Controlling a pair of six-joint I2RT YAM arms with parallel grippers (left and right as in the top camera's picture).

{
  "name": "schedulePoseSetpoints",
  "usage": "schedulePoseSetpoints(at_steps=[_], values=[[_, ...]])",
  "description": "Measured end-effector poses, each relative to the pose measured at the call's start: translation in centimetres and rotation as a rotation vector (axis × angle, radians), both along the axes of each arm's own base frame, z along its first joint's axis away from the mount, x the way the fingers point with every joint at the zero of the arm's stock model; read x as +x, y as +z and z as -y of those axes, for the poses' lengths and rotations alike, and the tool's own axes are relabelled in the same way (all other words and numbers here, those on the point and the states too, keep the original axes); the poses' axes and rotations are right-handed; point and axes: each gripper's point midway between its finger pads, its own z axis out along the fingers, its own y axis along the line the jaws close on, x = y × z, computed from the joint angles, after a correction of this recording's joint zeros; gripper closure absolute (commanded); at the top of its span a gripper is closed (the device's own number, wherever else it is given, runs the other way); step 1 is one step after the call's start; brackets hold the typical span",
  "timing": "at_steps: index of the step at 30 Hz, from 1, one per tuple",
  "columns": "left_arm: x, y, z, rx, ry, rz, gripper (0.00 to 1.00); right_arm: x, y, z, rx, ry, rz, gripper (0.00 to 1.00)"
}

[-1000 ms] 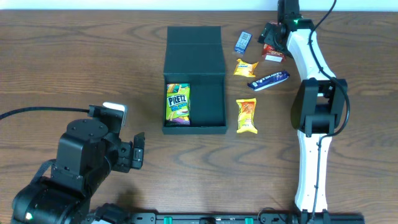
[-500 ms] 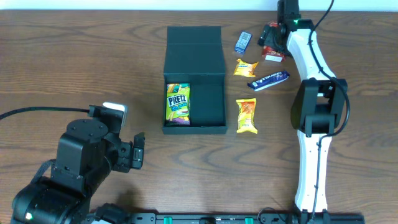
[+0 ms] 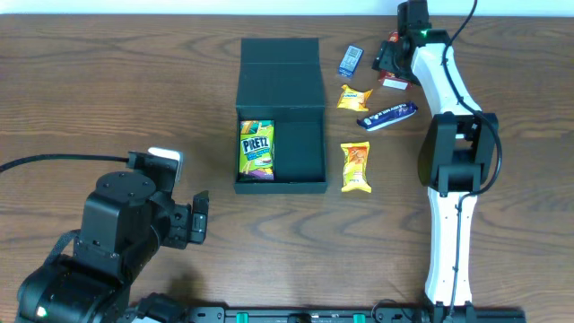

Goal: Pack container
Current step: 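Grasp the red Hello Panda box with the right gripper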

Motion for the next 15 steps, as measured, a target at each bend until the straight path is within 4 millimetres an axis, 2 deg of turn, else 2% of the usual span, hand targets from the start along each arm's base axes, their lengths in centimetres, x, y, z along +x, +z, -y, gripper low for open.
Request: schedulePoseSetpoints(at_steps=[7, 15], values=[[0.00, 0.00, 0.00, 0.000, 0.000, 0.000, 0.05, -0.19, -0.08, 0.00, 0.000, 0.001, -0.008, 0.32], [0.00, 0.00, 0.00, 0.000, 0.000, 0.000, 0.05, -0.43, -0.18, 0.01, -0.001, 0.000, -0.019, 0.32]])
